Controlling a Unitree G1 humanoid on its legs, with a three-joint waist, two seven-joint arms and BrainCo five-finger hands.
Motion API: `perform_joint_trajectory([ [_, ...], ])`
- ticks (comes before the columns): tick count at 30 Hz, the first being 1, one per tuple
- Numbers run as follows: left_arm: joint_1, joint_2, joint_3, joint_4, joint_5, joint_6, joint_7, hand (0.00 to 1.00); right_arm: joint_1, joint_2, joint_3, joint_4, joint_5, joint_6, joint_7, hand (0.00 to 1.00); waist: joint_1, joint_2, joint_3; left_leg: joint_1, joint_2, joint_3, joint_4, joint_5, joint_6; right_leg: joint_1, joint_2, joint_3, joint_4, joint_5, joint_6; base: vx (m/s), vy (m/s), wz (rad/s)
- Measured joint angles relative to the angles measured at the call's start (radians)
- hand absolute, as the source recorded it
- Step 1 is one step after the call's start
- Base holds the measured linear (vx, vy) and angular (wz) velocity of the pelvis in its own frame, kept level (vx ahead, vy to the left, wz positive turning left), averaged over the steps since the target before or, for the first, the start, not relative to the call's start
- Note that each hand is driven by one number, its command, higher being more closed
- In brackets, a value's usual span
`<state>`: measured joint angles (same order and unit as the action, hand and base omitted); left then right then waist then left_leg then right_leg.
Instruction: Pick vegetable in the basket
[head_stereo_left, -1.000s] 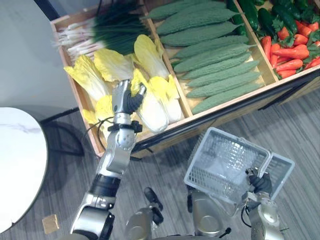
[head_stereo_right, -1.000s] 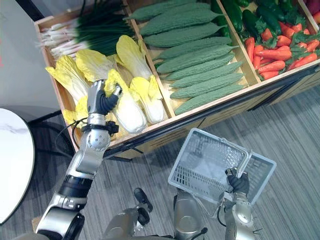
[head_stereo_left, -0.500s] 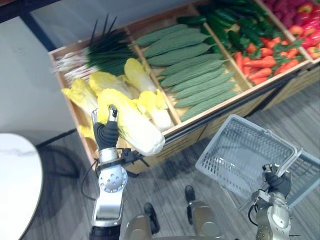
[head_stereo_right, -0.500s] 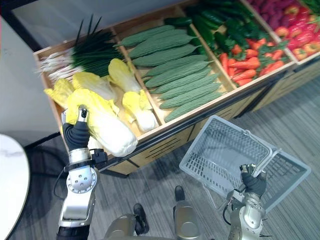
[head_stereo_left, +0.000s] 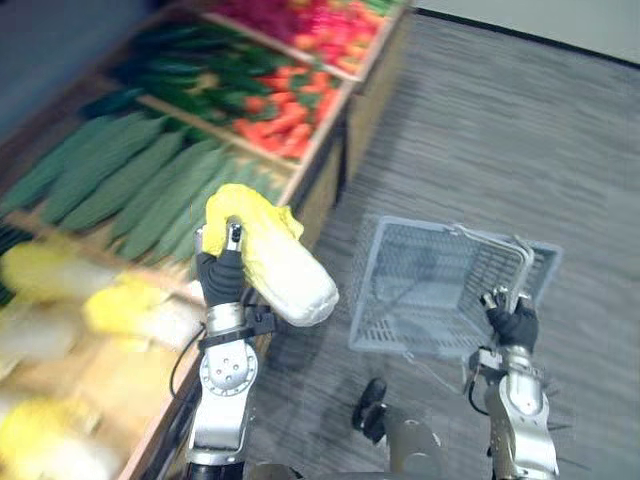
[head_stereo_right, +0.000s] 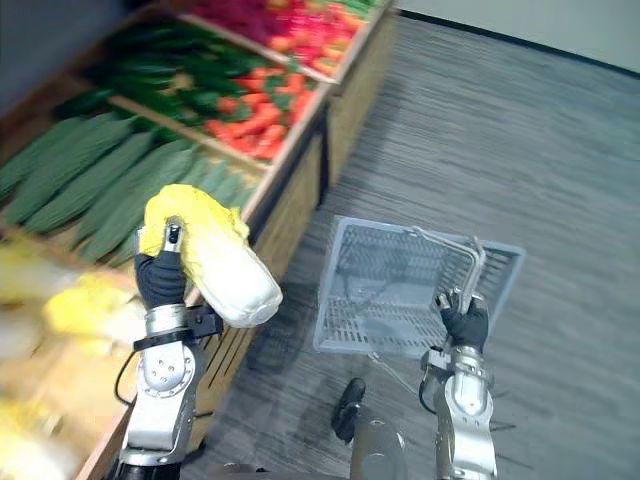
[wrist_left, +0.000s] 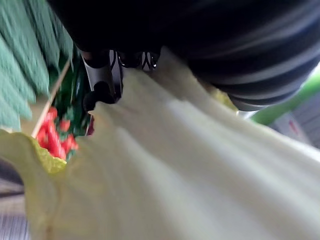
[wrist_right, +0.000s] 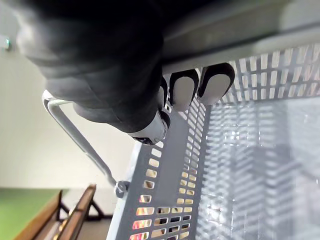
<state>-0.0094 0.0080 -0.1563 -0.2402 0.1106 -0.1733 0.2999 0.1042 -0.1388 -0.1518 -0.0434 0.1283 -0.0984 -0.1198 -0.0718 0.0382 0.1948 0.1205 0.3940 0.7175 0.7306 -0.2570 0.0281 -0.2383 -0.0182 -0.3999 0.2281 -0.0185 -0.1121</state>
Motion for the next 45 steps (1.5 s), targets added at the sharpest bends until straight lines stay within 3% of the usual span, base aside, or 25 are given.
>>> perform_joint_trajectory([
  [1, -0.001, -0.002, -0.029, 0.021, -0.022, 0.0, -0.019, 1.0, -0.001, -0.029, 0.019, 0.0, 0.016, 0.0, 0.019, 1.0, -0.001, 0.0, 0.0, -0.059, -0.017, -0.112, 0.071, -0.032, -0.034, 0.039, 0.007, 0.037, -0.033, -0.001, -0.002, 0.23, 0.018, -0.75],
  [2, 0.003, -0.003, -0.039, 0.026, -0.029, 0.0, -0.028, 1.0, -0.003, -0.042, 0.025, 0.0, 0.02, 0.0, 0.026, 1.0, -0.001, 0.0, 0.0, -0.09, -0.036, -0.164, 0.077, -0.048, -0.037, 0.058, 0.007, 0.053, -0.049, 0.0, -0.001, 0.21, 0.075, -0.78],
  [4, 0.039, -0.002, -0.046, 0.027, -0.05, -0.006, -0.043, 1.0, -0.023, -0.061, 0.053, 0.001, 0.04, 0.002, 0.043, 1.0, 0.011, -0.001, -0.001, -0.171, -0.122, -0.321, -0.005, -0.088, -0.041, 0.119, -0.002, 0.126, -0.098, 0.008, 0.012, 0.23, 0.101, -0.79],
  [6, 0.059, 0.0, -0.046, 0.037, -0.064, -0.008, -0.059, 1.0, -0.047, -0.067, 0.065, 0.014, 0.04, 0.002, 0.057, 1.0, 0.035, 0.0, -0.002, -0.231, -0.182, -0.447, -0.109, -0.086, -0.045, 0.142, -0.01, 0.187, -0.115, 0.019, 0.028, 0.17, 0.14, -0.92],
  [8, 0.064, -0.002, -0.05, 0.065, -0.079, -0.008, -0.064, 1.0, -0.072, -0.074, 0.083, 0.041, 0.041, 0.012, 0.065, 1.0, 0.036, 0.003, -0.004, -0.263, -0.229, -0.558, -0.218, -0.066, -0.074, 0.164, -0.014, 0.226, -0.132, 0.043, 0.066, 0.14, 0.214, -0.86],
  [9, 0.065, -0.01, -0.067, 0.092, -0.085, -0.008, -0.073, 1.0, -0.075, -0.087, 0.099, 0.046, 0.052, 0.022, 0.078, 1.0, 0.032, 0.027, -0.019, -0.257, -0.234, -0.602, -0.342, 0.036, -0.099, 0.181, 0.001, 0.255, -0.162, 0.058, 0.091, 0.11, 0.246, -0.73],
  [10, 0.063, -0.016, -0.073, 0.102, -0.096, -0.007, -0.083, 1.0, -0.073, -0.085, 0.104, 0.051, 0.059, 0.025, 0.083, 1.0, 0.033, 0.032, -0.025, -0.255, -0.232, -0.601, -0.364, 0.074, -0.087, 0.188, 0.01, 0.271, -0.178, 0.064, 0.104, 0.12, 0.254, -0.8],
  [13, 0.03, 0.019, -0.133, 0.164, -0.128, -0.002, -0.118, 1.0, -0.047, -0.059, 0.154, 0.055, 0.115, 0.042, 0.108, 1.0, 0.021, -0.019, -0.062, -0.189, -0.29, -0.526, -0.478, 0.104, -0.056, 0.2, -0.045, 0.325, -0.232, 0.093, 0.145, 0.14, 0.206, -0.4],
  [16, -0.003, 0.018, -0.194, 0.177, -0.138, 0.011, -0.127, 1.0, -0.046, -0.057, 0.212, 0.056, 0.183, 0.085, 0.135, 1.0, 0.017, -0.023, -0.064, -0.155, -0.316, -0.492, -0.518, 0.11, -0.048, 0.2, -0.065, 0.355, -0.24, 0.102, 0.16, 0.09, 0.168, -0.22],
  [24, -0.096, 0.03, -0.309, 0.359, -0.096, 0.041, -0.127, 1.0, -0.046, -0.044, 0.351, 0.055, 0.316, 0.092, 0.19, 1.0, 0.001, -0.039, -0.076, -0.113, -0.324, -0.459, -0.58, 0.113, -0.046, 0.202, -0.07, 0.404, -0.259, 0.104, 0.164, 0.03, 0.034, -0.16],
  [30, -0.137, 0.048, -0.342, 0.443, 0.047, 0.055, -0.124, 1.0, -0.038, -0.054, 0.396, 0.056, 0.374, 0.126, 0.184, 1.0, -0.006, -0.058, -0.087, -0.103, -0.33, -0.455, -0.593, 0.115, -0.046, 0.206, -0.072, 0.412, -0.266, 0.106, 0.166, -0.01, 0.003, -0.02],
  [31, -0.147, 0.058, -0.343, 0.458, 0.105, 0.056, -0.123, 0.0, -0.037, -0.056, 0.398, 0.056, 0.38, 0.127, 0.184, 1.0, -0.007, -0.058, -0.088, -0.103, -0.331, -0.455, -0.593, 0.115, -0.045, 0.207, -0.072, 0.413, -0.266, 0.106, 0.166, -0.03, 0.009, -0.01],
  [38, -0.169, 0.098, -0.346, 0.572, 0.327, 0.1, -0.125, 0.0, -0.028, -0.076, 0.445, 0.007, 0.463, 0.127, 0.19, 1.0, -0.028, -0.074, -0.098, -0.096, -0.332, -0.453, -0.619, 0.128, -0.049, 0.206, -0.07, 0.419, -0.28, 0.107, 0.163, -0.01, -0.004, -0.01],
  [45, -0.115, 0.099, -0.371, 0.509, 0.479, 0.122, -0.165, 0.0, 0.025, -0.085, 0.487, -0.099, 0.53, 0.126, 0.256, 1.0, -0.023, -0.074, -0.098, -0.092, -0.332, -0.468, -0.628, 0.132, -0.049, 0.216, -0.07, 0.404, -0.283, 0.108, 0.163, -0.01, -0.004, 0.07],
])
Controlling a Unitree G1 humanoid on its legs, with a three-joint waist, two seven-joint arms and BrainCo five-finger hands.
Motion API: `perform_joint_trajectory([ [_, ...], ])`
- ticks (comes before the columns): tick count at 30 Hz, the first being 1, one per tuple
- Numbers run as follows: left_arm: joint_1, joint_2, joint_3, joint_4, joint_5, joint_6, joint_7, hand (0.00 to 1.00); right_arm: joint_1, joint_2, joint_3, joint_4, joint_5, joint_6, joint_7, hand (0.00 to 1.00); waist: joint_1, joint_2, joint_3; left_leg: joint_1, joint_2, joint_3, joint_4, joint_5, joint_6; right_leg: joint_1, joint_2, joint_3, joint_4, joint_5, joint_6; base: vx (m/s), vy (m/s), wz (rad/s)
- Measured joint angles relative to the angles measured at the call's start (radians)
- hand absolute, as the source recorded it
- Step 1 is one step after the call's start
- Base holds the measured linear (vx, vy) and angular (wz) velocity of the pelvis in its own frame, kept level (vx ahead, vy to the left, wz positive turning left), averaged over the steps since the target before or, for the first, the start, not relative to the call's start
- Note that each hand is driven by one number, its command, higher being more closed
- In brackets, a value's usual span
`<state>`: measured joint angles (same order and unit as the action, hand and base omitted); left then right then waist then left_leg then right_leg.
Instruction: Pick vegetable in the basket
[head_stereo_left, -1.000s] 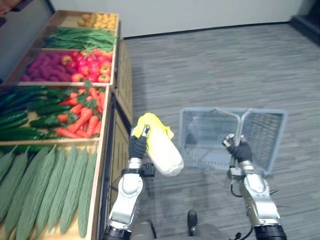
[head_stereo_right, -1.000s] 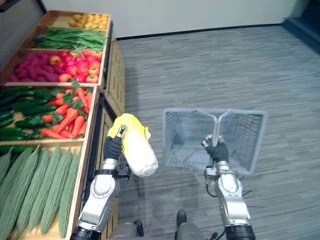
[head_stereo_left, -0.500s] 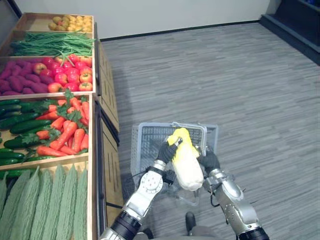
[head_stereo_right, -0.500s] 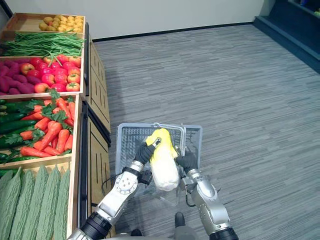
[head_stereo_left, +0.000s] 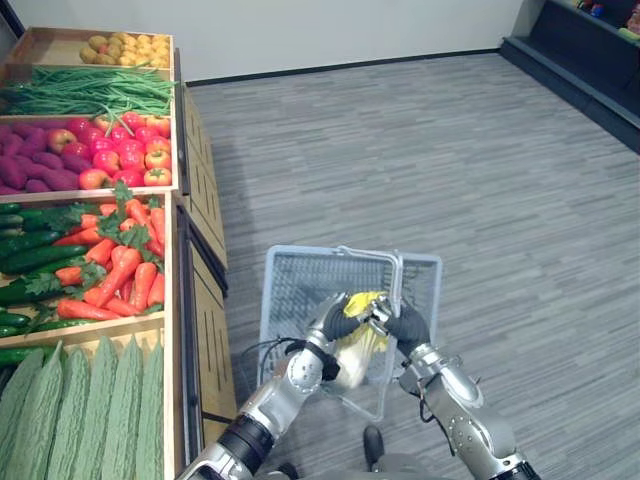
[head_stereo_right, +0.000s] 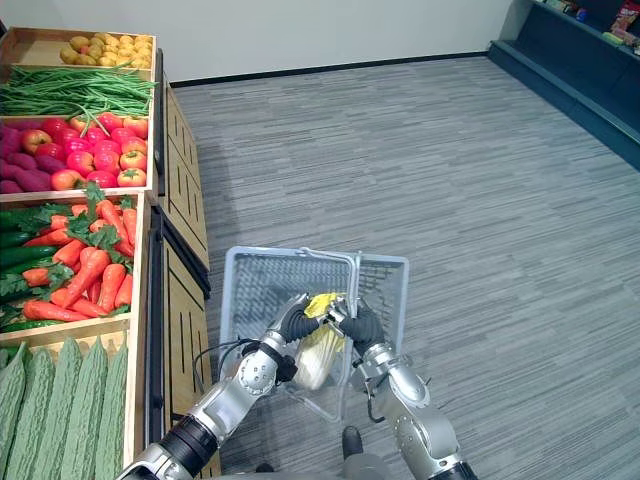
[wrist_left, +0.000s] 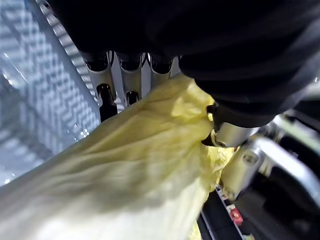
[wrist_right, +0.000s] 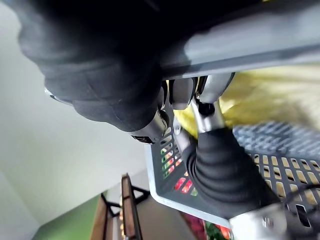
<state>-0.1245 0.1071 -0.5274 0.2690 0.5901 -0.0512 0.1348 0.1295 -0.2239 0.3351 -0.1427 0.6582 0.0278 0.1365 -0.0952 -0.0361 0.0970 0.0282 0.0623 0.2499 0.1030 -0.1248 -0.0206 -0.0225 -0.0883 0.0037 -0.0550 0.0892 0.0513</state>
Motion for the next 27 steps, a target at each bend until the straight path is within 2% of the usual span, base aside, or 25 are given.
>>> perform_joint_trajectory([
  [4, 0.046, -0.015, -0.039, 0.027, 0.033, -0.004, -0.023, 0.0, 0.013, 0.004, 0.023, 0.002, 0.001, 0.0, 0.015, 1.0, 0.011, -0.002, 0.0, 0.0, -0.002, -0.001, -0.002, 0.0, 0.0, 0.0, -0.001, 0.0, 0.0, 0.0, 0.0, -0.01, 0.003, 0.02],
  [8, 0.018, -0.04, -0.039, 0.061, 0.041, -0.001, -0.014, 0.0, 0.077, 0.01, 0.017, 0.002, -0.001, 0.001, 0.016, 1.0, 0.002, -0.002, 0.0, 0.0, -0.002, 0.0, -0.003, 0.0, 0.0, -0.001, -0.001, 0.001, 0.0, -0.001, 0.001, 0.0, 0.0, 0.0],
  [10, 0.022, -0.042, -0.046, 0.023, 0.045, 0.01, -0.009, 0.0, 0.095, 0.018, -0.015, 0.002, -0.005, 0.001, 0.016, 1.0, 0.001, -0.002, -0.001, 0.002, -0.006, 0.002, -0.014, 0.0, 0.0, -0.001, -0.001, 0.0, 0.0, -0.006, 0.009, -0.02, -0.01, 0.0],
  [12, 0.053, -0.043, -0.039, -0.099, 0.029, 0.012, -0.028, 0.0, 0.105, 0.041, -0.081, 0.003, -0.054, 0.001, -0.008, 1.0, 0.0, -0.002, -0.001, 0.004, -0.012, 0.002, -0.034, 0.0, 0.0, -0.002, -0.002, -0.001, 0.0, -0.014, 0.019, -0.04, -0.018, 0.0],
  [17, 0.083, -0.069, 0.104, -0.216, -0.103, -0.018, 0.021, 0.0, 0.116, 0.08, -0.224, 0.004, -0.147, -0.001, -0.056, 1.0, 0.01, 0.002, -0.007, 0.017, -0.012, 0.003, -0.035, 0.007, 0.004, 0.001, -0.001, -0.006, 0.003, -0.015, 0.02, 0.02, 0.003, 0.02],
  [21, 0.196, -0.063, 0.3, -0.377, -0.272, -0.044, 0.019, 0.0, 0.13, 0.092, -0.353, 0.056, -0.23, -0.001, -0.095, 1.0, 0.01, 0.013, -0.018, 0.021, -0.009, -0.002, -0.045, 0.007, 0.004, 0.004, -0.001, -0.026, 0.003, -0.014, 0.021, 0.02, 0.002, 0.05],
  [22, 0.219, -0.062, 0.348, -0.38, -0.318, -0.046, 0.021, 0.0, 0.141, 0.092, -0.383, 0.072, -0.241, -0.001, -0.101, 1.0, 0.024, 0.021, -0.024, 0.025, -0.009, -0.003, -0.051, 0.007, 0.004, 0.006, -0.001, -0.028, 0.003, -0.014, 0.021, 0.03, 0.004, 0.07],
  [27, 0.335, -0.064, 0.413, -0.381, -0.413, -0.049, 0.018, 0.0, 0.169, 0.11, -0.461, 0.1, -0.313, 0.001, -0.114, 1.0, 0.032, 0.033, -0.037, 0.034, -0.011, -0.019, -0.06, 0.007, 0.004, 0.02, -0.003, -0.043, 0.002, -0.015, 0.022, -0.01, 0.007, 0.11],
])
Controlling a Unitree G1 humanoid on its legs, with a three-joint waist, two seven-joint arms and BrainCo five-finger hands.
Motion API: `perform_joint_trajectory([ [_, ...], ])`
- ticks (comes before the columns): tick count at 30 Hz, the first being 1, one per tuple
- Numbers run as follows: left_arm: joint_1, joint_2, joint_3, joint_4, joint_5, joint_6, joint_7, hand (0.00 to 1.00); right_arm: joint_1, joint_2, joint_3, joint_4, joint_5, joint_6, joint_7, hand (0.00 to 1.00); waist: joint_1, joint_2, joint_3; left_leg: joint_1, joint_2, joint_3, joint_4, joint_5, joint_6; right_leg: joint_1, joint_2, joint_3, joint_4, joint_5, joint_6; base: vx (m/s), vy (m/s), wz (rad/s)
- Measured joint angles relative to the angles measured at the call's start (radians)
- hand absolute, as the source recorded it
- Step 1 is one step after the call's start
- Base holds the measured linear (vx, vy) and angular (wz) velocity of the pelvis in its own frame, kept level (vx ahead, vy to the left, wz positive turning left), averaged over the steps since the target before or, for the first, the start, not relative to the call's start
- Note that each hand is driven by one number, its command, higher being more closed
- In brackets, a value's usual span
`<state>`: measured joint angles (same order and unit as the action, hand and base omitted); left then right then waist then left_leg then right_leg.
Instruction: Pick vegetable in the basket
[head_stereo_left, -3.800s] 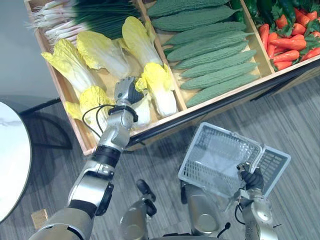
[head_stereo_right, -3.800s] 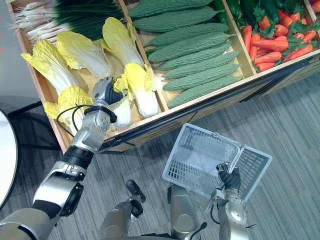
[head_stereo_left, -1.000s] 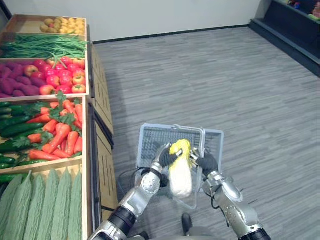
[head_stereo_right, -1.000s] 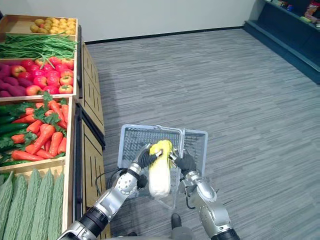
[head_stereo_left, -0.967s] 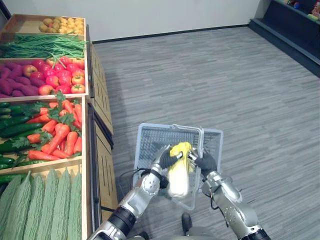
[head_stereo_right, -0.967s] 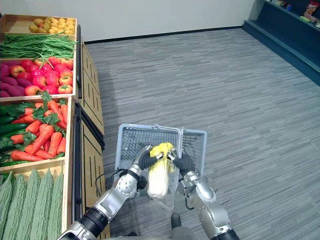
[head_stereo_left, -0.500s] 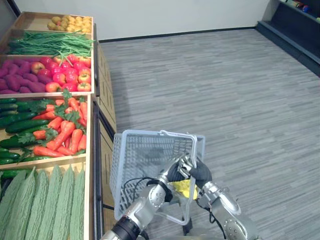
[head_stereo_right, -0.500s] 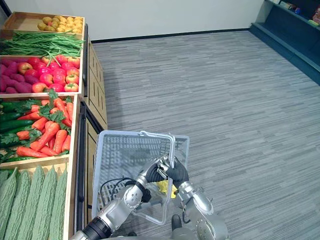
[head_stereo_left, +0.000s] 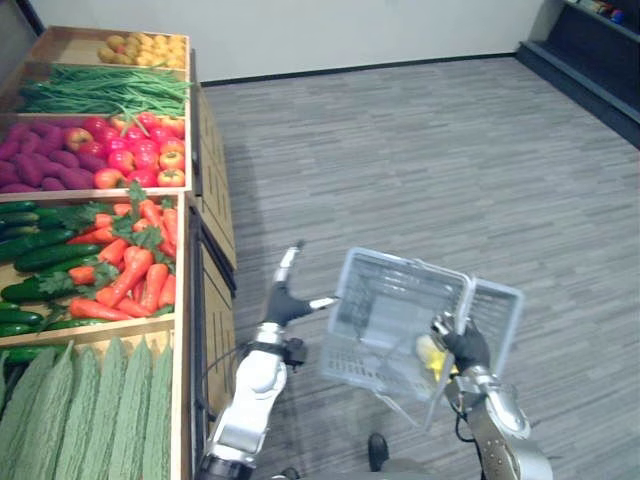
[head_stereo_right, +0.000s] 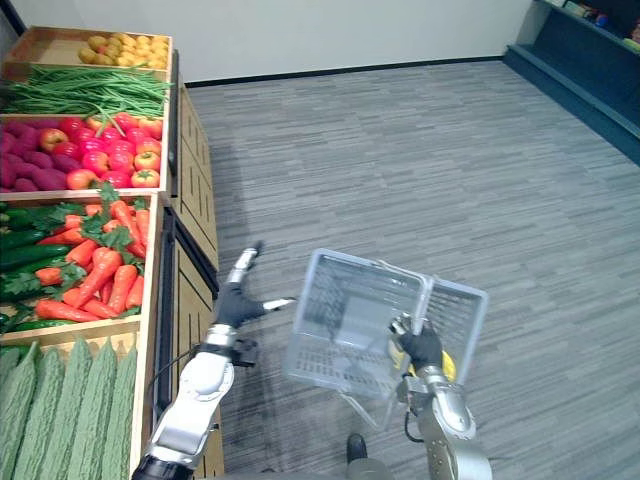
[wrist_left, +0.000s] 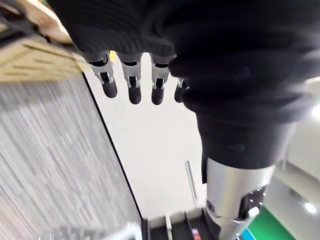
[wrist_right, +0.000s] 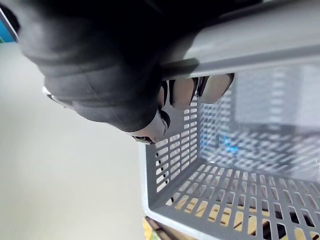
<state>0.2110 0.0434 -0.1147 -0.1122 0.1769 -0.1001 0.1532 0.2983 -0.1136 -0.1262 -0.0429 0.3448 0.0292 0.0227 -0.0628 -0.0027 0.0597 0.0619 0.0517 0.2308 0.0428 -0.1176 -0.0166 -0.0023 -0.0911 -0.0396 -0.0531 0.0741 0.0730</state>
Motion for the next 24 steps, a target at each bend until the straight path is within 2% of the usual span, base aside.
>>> perform_joint_trajectory([
  [5, 0.1, -0.021, 0.111, 0.01, -0.093, -0.006, 0.0, 0.0, 0.021, 0.031, -0.08, 0.004, -0.093, 0.0, -0.002, 1.0, 0.007, -0.006, -0.004, -0.014, -0.002, -0.014, -0.01, -0.003, 0.002, -0.002, -0.004, -0.014, 0.0, -0.012, 0.016, -0.03, -0.014, 0.07],
  [7, 0.112, -0.022, 0.149, 0.044, -0.111, -0.007, 0.0, 0.0, 0.021, 0.032, -0.107, 0.028, -0.127, -0.001, -0.007, 1.0, 0.022, -0.006, -0.005, -0.016, -0.001, -0.017, -0.009, -0.003, 0.002, -0.002, -0.006, -0.016, 0.0, -0.012, 0.016, -0.01, 0.001, 0.03],
  [10, 0.128, -0.023, 0.172, 0.076, -0.135, -0.006, -0.015, 0.0, 0.018, 0.05, -0.132, 0.043, -0.163, -0.001, -0.022, 1.0, 0.028, -0.011, -0.003, -0.021, -0.004, -0.02, -0.007, -0.01, 0.0, -0.002, -0.012, -0.023, 0.002, -0.02, 0.023, -0.02, 0.005, 0.1],
  [11, 0.143, -0.023, 0.184, 0.074, -0.139, -0.006, -0.023, 0.0, 0.011, 0.06, -0.133, 0.051, -0.173, -0.001, -0.024, 1.0, 0.027, -0.022, 0.001, -0.022, -0.011, -0.018, 0.005, -0.029, 0.002, -0.013, -0.019, -0.03, 0.035, -0.066, 0.029, -0.01, 0.002, 0.04],
  [12, 0.151, -0.028, 0.187, 0.077, -0.139, -0.005, -0.024, 0.0, 0.006, 0.064, -0.135, 0.06, -0.177, -0.001, -0.026, 1.0, 0.028, -0.022, 0.002, -0.024, -0.011, -0.017, 0.017, -0.038, 0.003, -0.028, -0.024, -0.03, 0.068, -0.088, 0.036, 0.0, 0.0, 0.0],
  [13, 0.17, -0.036, 0.188, 0.077, -0.139, -0.003, -0.024, 0.0, 0.003, 0.069, -0.136, 0.071, -0.182, -0.001, -0.036, 1.0, 0.027, -0.034, 0.009, -0.034, -0.012, -0.011, 0.057, -0.066, 0.005, -0.06, -0.034, -0.032, 0.152, -0.145, 0.043, 0.04, 0.029, 0.03],
  [14, 0.175, -0.04, 0.188, 0.077, -0.139, -0.002, -0.024, 0.0, 0.004, 0.07, -0.136, 0.072, -0.183, -0.001, -0.043, 1.0, 0.026, -0.035, 0.01, -0.034, -0.012, -0.011, 0.082, -0.085, 0.005, -0.074, -0.04, -0.033, 0.196, -0.168, 0.046, 0.08, 0.057, 0.09],
  [15, 0.181, -0.046, 0.187, 0.077, -0.139, 0.0, -0.024, 0.0, 0.003, 0.07, -0.142, 0.074, -0.185, -0.001, -0.048, 1.0, 0.024, -0.034, 0.013, -0.052, -0.008, -0.015, 0.136, -0.125, 0.01, -0.104, -0.051, -0.044, 0.291, -0.195, 0.047, 0.07, 0.051, -0.02],
  [16, 0.182, -0.057, 0.187, 0.078, -0.139, 0.004, -0.02, 0.0, 0.0, 0.068, -0.146, 0.077, -0.195, -0.001, -0.055, 1.0, 0.028, -0.017, 0.025, -0.054, 0.01, -0.02, 0.179, -0.161, 0.021, -0.157, -0.053, -0.064, 0.426, -0.199, 0.051, 0.06, 0.064, -0.02],
  [17, 0.182, -0.056, 0.187, 0.078, -0.139, 0.004, -0.02, 0.0, 0.0, 0.071, -0.146, 0.077, -0.2, -0.001, -0.059, 1.0, 0.027, -0.013, 0.03, -0.046, 0.016, -0.024, 0.186, -0.17, 0.028, -0.188, -0.059, -0.077, 0.511, -0.197, 0.052, 0.09, 0.078, 0.1],
  [18, 0.18, -0.05, 0.184, 0.078, -0.139, 0.004, -0.019, 0.0, 0.002, 0.078, -0.145, 0.078, -0.202, -0.001, -0.064, 1.0, 0.018, -0.003, 0.043, -0.015, 0.02, -0.042, 0.187, -0.184, 0.05, -0.257, -0.076, -0.102, 0.659, -0.217, 0.027, 0.15, 0.062, 0.23],
  [20, 0.165, -0.035, 0.184, 0.08, -0.14, 0.004, -0.016, 0.0, 0.002, 0.082, -0.149, 0.078, -0.201, -0.001, -0.067, 1.0, 0.018, -0.011, 0.045, 0.005, 0.04, -0.06, 0.203, -0.22, 0.048, -0.333, -0.069, -0.136, 0.649, -0.258, 0.0, 0.27, 0.003, 0.21],
  [22, 0.137, -0.025, 0.186, 0.094, -0.142, 0.004, -0.014, 0.0, -0.004, 0.081, -0.152, 0.077, -0.201, -0.004, -0.068, 1.0, 0.016, -0.012, 0.052, 0.01, 0.057, -0.086, 0.206, -0.234, 0.034, -0.377, -0.046, -0.145, 0.568, -0.246, -0.006, 0.38, -0.079, 0.37],
  [23, 0.108, -0.023, 0.187, 0.117, -0.146, 0.004, -0.007, 0.0, -0.018, 0.075, -0.153, 0.077, -0.201, -0.004, -0.067, 1.0, 0.009, -0.002, 0.062, 0.04, 0.085, -0.108, 0.191, -0.239, 0.013, -0.416, -0.002, -0.119, 0.419, -0.173, -0.017, 0.66, -0.202, 0.69],
  [24, 0.099, -0.027, 0.187, 0.123, -0.146, 0.004, 0.003, 0.0, -0.017, 0.068, -0.151, 0.077, -0.201, -0.005, -0.067, 1.0, 0.0, 0.0, 0.067, 0.072, 0.096, -0.137, 0.179, -0.252, -0.017, -0.417, 0.031, -0.086, 0.289, -0.079, -0.012, 0.73, -0.274, 0.91],
])
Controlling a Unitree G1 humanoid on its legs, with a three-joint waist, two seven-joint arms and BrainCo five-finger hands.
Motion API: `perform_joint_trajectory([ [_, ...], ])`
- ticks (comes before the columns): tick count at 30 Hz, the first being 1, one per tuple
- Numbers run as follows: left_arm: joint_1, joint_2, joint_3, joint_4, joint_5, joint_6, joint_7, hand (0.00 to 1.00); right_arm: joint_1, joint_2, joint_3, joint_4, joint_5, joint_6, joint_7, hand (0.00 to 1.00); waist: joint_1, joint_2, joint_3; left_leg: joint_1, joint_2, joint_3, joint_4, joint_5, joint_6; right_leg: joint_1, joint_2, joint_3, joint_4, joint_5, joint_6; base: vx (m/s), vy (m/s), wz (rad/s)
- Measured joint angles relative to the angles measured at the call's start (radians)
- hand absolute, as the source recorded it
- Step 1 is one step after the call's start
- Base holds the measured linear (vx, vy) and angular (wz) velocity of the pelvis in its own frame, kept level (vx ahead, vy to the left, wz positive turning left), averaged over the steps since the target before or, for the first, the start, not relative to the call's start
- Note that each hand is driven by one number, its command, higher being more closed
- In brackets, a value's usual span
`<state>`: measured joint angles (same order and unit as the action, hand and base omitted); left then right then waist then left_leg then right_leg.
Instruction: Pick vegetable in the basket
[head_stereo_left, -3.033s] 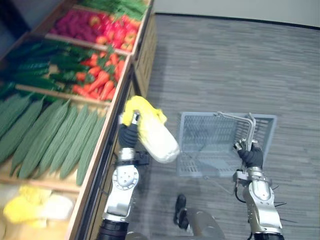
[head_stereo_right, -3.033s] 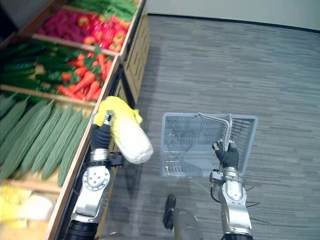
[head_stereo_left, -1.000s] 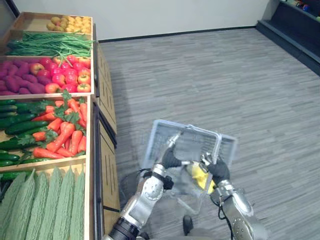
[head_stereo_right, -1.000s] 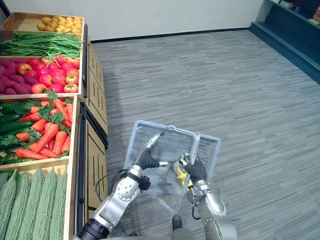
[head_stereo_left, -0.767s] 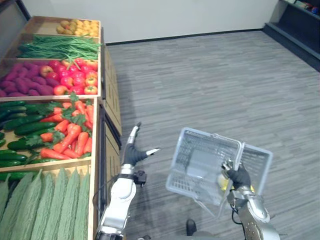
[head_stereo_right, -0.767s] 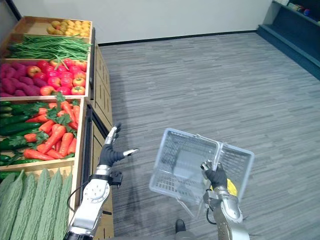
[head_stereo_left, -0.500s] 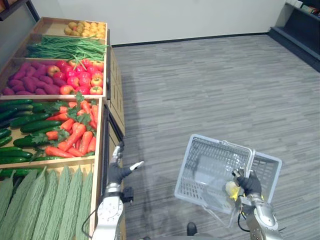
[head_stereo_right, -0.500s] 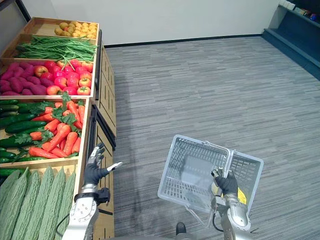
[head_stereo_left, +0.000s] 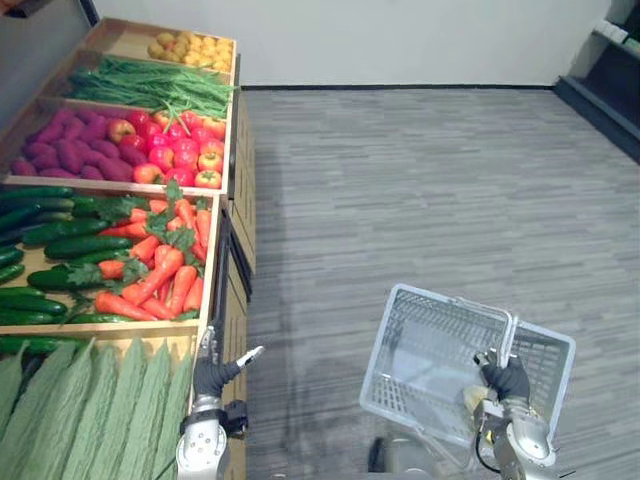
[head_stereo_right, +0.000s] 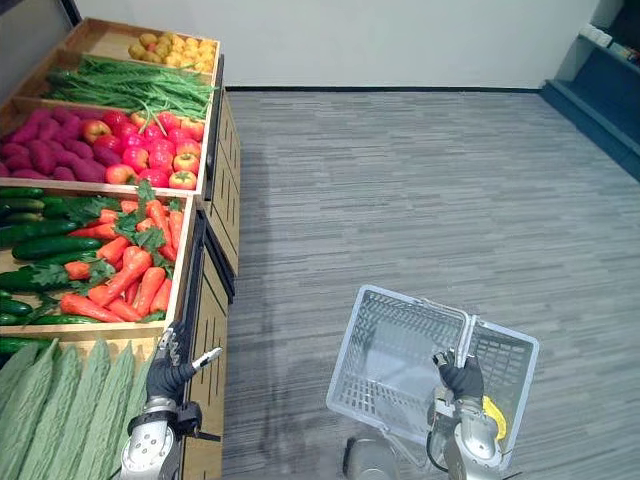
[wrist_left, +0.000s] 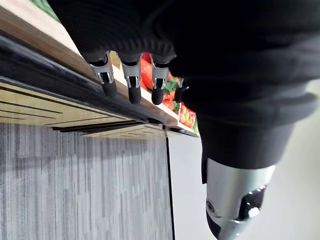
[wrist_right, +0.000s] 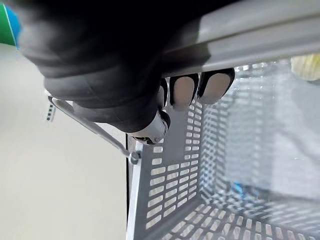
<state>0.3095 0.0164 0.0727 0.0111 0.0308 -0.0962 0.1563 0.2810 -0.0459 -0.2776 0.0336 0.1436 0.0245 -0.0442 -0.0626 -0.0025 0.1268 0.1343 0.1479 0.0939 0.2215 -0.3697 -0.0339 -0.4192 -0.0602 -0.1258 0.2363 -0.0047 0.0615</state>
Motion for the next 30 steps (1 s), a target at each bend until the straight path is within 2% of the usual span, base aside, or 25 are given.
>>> perform_joint_trajectory([
  [1, -0.002, -0.002, 0.0, 0.005, 0.0, -0.001, 0.002, 0.0, 0.004, -0.008, 0.001, -0.001, -0.001, -0.001, 0.0, 1.0, -0.011, -0.004, 0.006, 0.035, 0.014, -0.037, 0.007, -0.027, -0.042, 0.031, 0.019, 0.058, -0.056, 0.171, -0.019, 0.63, -0.257, 0.64],
  [2, -0.017, -0.018, 0.0, 0.026, 0.0, 0.001, 0.002, 0.0, -0.004, -0.026, 0.0, 0.0, -0.003, 0.0, -0.004, 1.0, -0.01, 0.039, 0.02, 0.047, 0.042, -0.048, 0.012, -0.031, -0.047, 0.035, 0.044, 0.035, -0.013, 0.135, -0.03, 0.58, -0.256, 0.66],
  [3, -0.029, -0.045, -0.005, 0.023, 0.0, 0.001, -0.003, 0.0, -0.009, -0.028, 0.008, -0.015, -0.01, 0.0, 0.0, 1.0, -0.002, 0.054, 0.034, 0.047, 0.05, -0.072, 0.05, 0.043, -0.081, 0.007, 0.022, 0.022, 0.14, 0.03, -0.043, 0.45, -0.219, 0.41],
  [4, -0.023, -0.061, -0.006, 0.014, 0.0, 0.0, -0.002, 0.0, -0.005, -0.029, 0.017, -0.021, -0.01, 0.001, 0.002, 1.0, -0.005, 0.052, 0.035, 0.051, 0.045, -0.079, 0.075, 0.079, -0.08, 0.012, 0.009, 0.013, 0.189, -0.012, -0.049, 0.47, -0.273, 0.64],
  [5, -0.006, -0.076, -0.017, -0.013, -0.001, -0.005, 0.0, 0.0, 0.01, -0.031, 0.042, -0.042, -0.01, 0.001, 0.003, 1.0, -0.002, 0.051, 0.037, 0.033, 0.046, -0.081, 0.181, 0.144, -0.076, 0.057, 0.0, -0.01, 0.224, -0.077, -0.06, 0.5, -0.286, 0.55],
  [6, -0.006, -0.076, -0.022, -0.029, -0.002, -0.014, -0.001, 0.0, 0.023, -0.03, 0.06, -0.068, -0.01, 0.001, 0.003, 1.0, 0.001, 0.054, 0.036, -0.022, 0.064, -0.076, 0.314, 0.202, -0.057, 0.094, 0.002, -0.03, 0.215, -0.109, -0.071, 0.59, -0.335, 0.63],
  [7, -0.008, -0.077, -0.022, -0.044, -0.003, -0.023, 0.0, 0.0, 0.036, -0.03, 0.08, -0.108, -0.01, 0.0, 0.002, 1.0, 0.018, 0.052, 0.04, -0.133, 0.108, -0.049, 0.52, 0.308, -0.04, 0.148, 0.009, -0.056, 0.174, -0.138, -0.083, 0.47, -0.268, 0.43],
  [9, -0.005, -0.077, -0.023, -0.056, -0.018, -0.027, 0.002, 0.0, 0.032, -0.028, 0.09, -0.141, -0.009, 0.0, 0.0, 1.0, 0.031, 0.062, 0.038, -0.248, 0.175, 0.017, 0.716, 0.292, -0.028, 0.223, 0.025, -0.084, 0.12, -0.145, -0.096, 0.38, -0.21, 0.38],
  [10, -0.001, -0.078, -0.024, -0.059, -0.024, -0.027, 0.002, 0.0, 0.033, -0.027, 0.09, -0.163, -0.007, -0.002, -0.002, 1.0, 0.043, 0.043, 0.049, -0.303, 0.202, 0.084, 0.781, 0.258, -0.019, 0.292, 0.026, -0.102, 0.073, -0.147, -0.098, 0.47, -0.185, 0.44],
  [12, 0.006, -0.079, -0.023, -0.073, -0.027, -0.027, 0.004, 0.0, 0.031, -0.026, 0.08, -0.183, 0.0, -0.019, -0.011, 1.0, 0.061, 0.04, 0.051, -0.351, 0.221, 0.199, 0.768, 0.2, -0.013, 0.389, 0.02, -0.134, -0.003, -0.147, -0.097, 0.4, -0.109, 0.45],
  [13, 0.014, -0.079, -0.023, -0.084, -0.031, -0.028, 0.006, 0.0, 0.031, -0.026, 0.069, -0.188, 0.002, -0.025, -0.017, 1.0, 0.071, 0.04, 0.051, -0.366, 0.228, 0.289, 0.699, 0.186, -0.005, 0.443, 0.013, -0.174, -0.042, -0.148, -0.094, 0.31, -0.026, 0.64],
  [14, 0.014, -0.079, -0.024, -0.096, -0.032, -0.029, 0.009, 0.0, 0.032, -0.025, 0.051, -0.189, 0.002, -0.027, -0.019, 1.0, 0.076, 0.041, 0.05, -0.373, 0.235, 0.414, 0.602, 0.19, 0.003, 0.486, 0.004, -0.215, -0.065, -0.159, -0.077, 0.3, -0.007, 0.76],
  [15, 0.015, -0.079, -0.026, -0.1, -0.033, -0.031, 0.012, 0.0, 0.035, -0.025, 0.039, -0.19, 0.002, -0.027, -0.02, 1.0, 0.072, 0.046, 0.047, -0.38, 0.237, 0.483, 0.543, 0.21, 0.013, 0.501, 0.002, -0.242, -0.069, -0.168, -0.065, 0.3, 0.028, 1.14],
  [16, 0.013, -0.077, -0.036, -0.099, -0.037, -0.032, 0.018, 0.0, 0.051, -0.026, 0.005, -0.191, 0.002, -0.028, -0.022, 1.0, 0.064, 0.063, 0.035, -0.385, 0.232, 0.617, 0.447, 0.245, 0.067, 0.522, 0.002, -0.303, -0.066, -0.192, -0.039, 0.31, 0.045, 1.46],
  [17, 0.009, -0.072, -0.036, -0.098, -0.038, -0.032, 0.02, 0.0, 0.057, -0.02, -0.018, -0.177, 0.002, -0.028, -0.024, 1.0, 0.045, 0.052, 0.024, -0.371, 0.214, 0.671, 0.413, 0.224, 0.097, 0.538, -0.013, -0.345, -0.062, -0.207, -0.019, 0.37, 0.071, 2.03],
  [18, 0.003, -0.07, -0.04, -0.098, -0.038, -0.032, 0.019, 0.0, 0.05, -0.024, -0.049, -0.156, 0.002, -0.028, -0.029, 1.0, 0.028, 0.05, 0.016, -0.362, 0.166, 0.698, 0.347, 0.198, 0.138, 0.54, -0.027, -0.383, -0.049, -0.211, -0.012, 0.32, 0.068, 1.71],
  [19, 0.003, -0.069, -0.039, -0.097, -0.038, -0.032, 0.019, 0.0, 0.038, -0.026, -0.063, -0.138, 0.002, -0.028, -0.032, 1.0, 0.024, 0.058, 0.01, -0.361, 0.144, 0.699, 0.314, 0.183, 0.16, 0.541, -0.029, -0.397, -0.043, -0.212, -0.011, 0.32, 0.095, 1.6],
  [20, 0.003, -0.063, -0.037, -0.095, -0.038, -0.031, 0.019, 0.0, 0.009, -0.025, -0.084, -0.088, 0.001, -0.026, -0.041, 1.0, 0.025, 0.051, 0.014, -0.34, 0.098, 0.685, 0.249, 0.147, 0.185, 0.553, -0.038, -0.412, -0.02, -0.217, -0.002, 0.34, 0.123, 1.33],
  [21, 0.003, -0.052, -0.038, -0.089, -0.038, -0.03, 0.018, 0.0, -0.016, -0.025, -0.093, -0.027, -0.003, -0.016, -0.043, 1.0, 0.025, 0.028, 0.023, -0.299, 0.054, 0.663, 0.201, 0.131, 0.176, 0.572, -0.069, -0.426, 0.053, -0.236, 0.018, 0.34, 0.121, 1.26],
  [22, 0.003, -0.047, -0.038, -0.083, -0.038, -0.029, 0.018, 0.0, -0.022, -0.025, -0.096, 0.005, -0.008, -0.015, -0.043, 1.0, 0.028, 0.019, 0.023, -0.28, 0.034, 0.645, 0.189, 0.129, 0.175, 0.571, -0.091, -0.427, 0.118, -0.243, 0.026, 0.43, 0.103, 1.46],
  [23, 0.019, -0.032, -0.041, -0.08, -0.04, -0.026, 0.018, 0.0, -0.026, -0.02, -0.097, 0.081, -0.02, -0.012, -0.045, 1.0, 0.025, 0.006, 0.026, -0.201, -0.009, 0.574, 0.159, 0.109, 0.149, 0.531, -0.174, -0.416, 0.409, -0.221, -0.02, 0.37, 0.033, 1.17],
  [25, 0.02, -0.025, -0.043, -0.081, -0.04, -0.026, 0.019, 0.0, -0.012, -0.011, -0.096, 0.104, -0.022, -0.011, -0.045, 1.0, 0.019, -0.001, 0.025, -0.166, -0.028, 0.52, 0.151, 0.082, 0.133, 0.474, -0.198, -0.345, 0.576, -0.253, -0.108, 0.33, -0.046, 1.0],
  [26, 0.021, -0.016, -0.038, -0.085, -0.041, -0.026, 0.02, 0.0, 0.0, -0.003, -0.097, 0.105, -0.025, -0.011, -0.047, 1.0, 0.015, -0.002, 0.024, -0.15, -0.03, 0.49, 0.151, 0.071, 0.129, 0.41, -0.188, -0.256, 0.645, -0.284, -0.123, 0.34, -0.146, 1.08],
  [27, 0.021, -0.006, -0.04, -0.096, -0.041, -0.026, 0.02, 0.0, 0.018, 0.004, -0.098, 0.105, -0.029, -0.011, -0.049, 1.0, 0.008, -0.001, 0.024, -0.13, -0.027, 0.44, 0.147, 0.064, 0.115, 0.304, -0.139, -0.113, 0.668, -0.318, -0.093, 0.32, -0.165, 1.03],
  [30, 0.021, -0.004, -0.044, -0.13, -0.041, -0.028, 0.021, 0.0, 0.049, 0.013, -0.111, 0.104, -0.028, -0.012, -0.065, 1.0, -0.006, -0.011, 0.023, -0.109, -0.006, 0.341, 0.152, 0.062, 0.062, 0.162, -0.054, 0.113, 0.55, -0.337, -0.067, 0.36, -0.295, 1.08],
])
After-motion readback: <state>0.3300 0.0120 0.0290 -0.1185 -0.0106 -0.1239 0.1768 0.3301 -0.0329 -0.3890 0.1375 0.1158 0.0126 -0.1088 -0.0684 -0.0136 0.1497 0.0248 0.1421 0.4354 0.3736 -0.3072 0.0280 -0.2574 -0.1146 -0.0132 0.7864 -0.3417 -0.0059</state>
